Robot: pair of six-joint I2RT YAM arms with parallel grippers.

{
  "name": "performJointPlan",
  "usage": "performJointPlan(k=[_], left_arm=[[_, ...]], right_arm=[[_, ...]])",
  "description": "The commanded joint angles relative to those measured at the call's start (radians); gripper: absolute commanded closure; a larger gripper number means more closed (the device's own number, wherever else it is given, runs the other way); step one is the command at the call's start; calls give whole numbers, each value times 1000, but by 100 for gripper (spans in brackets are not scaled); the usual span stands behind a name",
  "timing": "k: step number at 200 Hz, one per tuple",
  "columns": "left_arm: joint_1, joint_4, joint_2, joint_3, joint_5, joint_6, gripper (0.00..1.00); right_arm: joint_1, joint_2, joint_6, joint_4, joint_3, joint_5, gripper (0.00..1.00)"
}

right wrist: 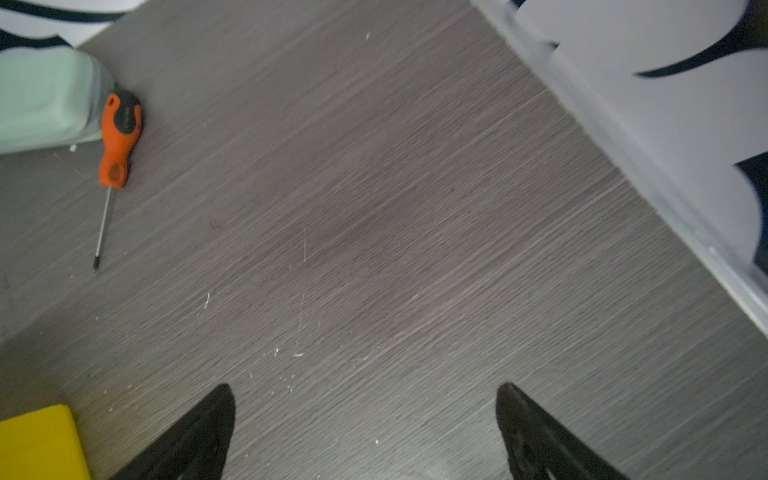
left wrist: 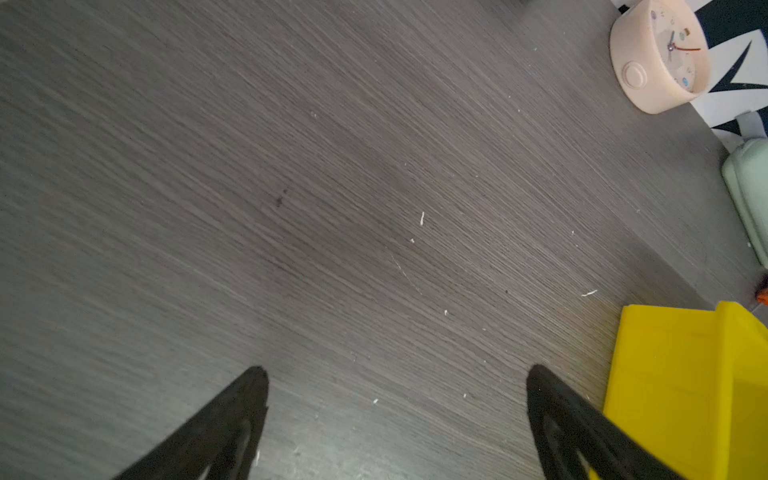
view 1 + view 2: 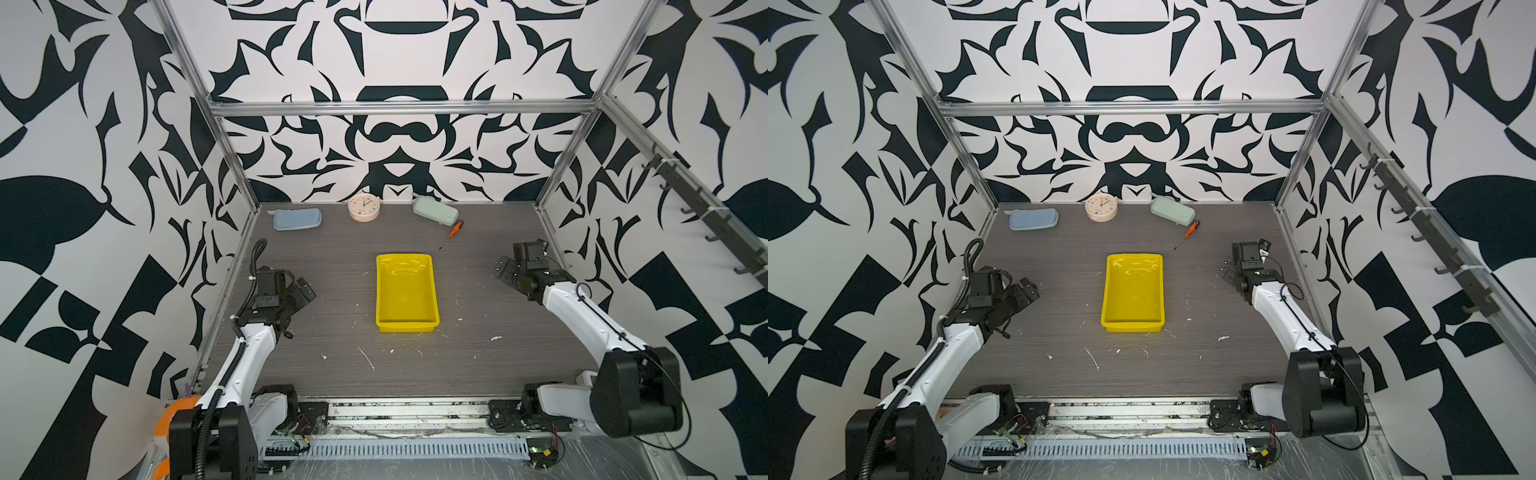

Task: Put the screwdriver in the bin
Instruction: 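Raise the right gripper and reach toward the orange-handled screwdriver while the left arm lifts, then lower the right gripper around the screwdriver handle and close it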

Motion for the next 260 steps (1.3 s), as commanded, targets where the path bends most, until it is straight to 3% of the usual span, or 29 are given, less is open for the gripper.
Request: performJointPlan(k=[1,55,77,134,164,186,212,223,260], left_arm=[[-2,-36,-57,-35,-15,-71,0],[-2,-3,-200,-124,8,-102,0],[-2,6,-211,-138,-5,-123,0],[-1,9,-127,-109,53,-100,0],[-2,17,-115,-107,57,-98,0],[-2,23,-123,-112,59,-100,1],[-1,43,-113,-116,59,-98,1],[-1,53,-99,-113,66,-94,0],[-1,57,-25,-84,70,-82,0]], right_arm=[[15,22,65,31,91,-105,0],[160,298,173,40,381,-126,0],[158,442,250,-5,536,-137,0],[146,787,282,-232,967,-150,0],[132,915,305,-319,1108,-183,3],[124,980,301,-352,1197,-173,18],[105,1054,313,-430,1317,-185,21],[96,1079,313,-436,1354,-207,28],[73,1135,346,-445,1437,-234,36]])
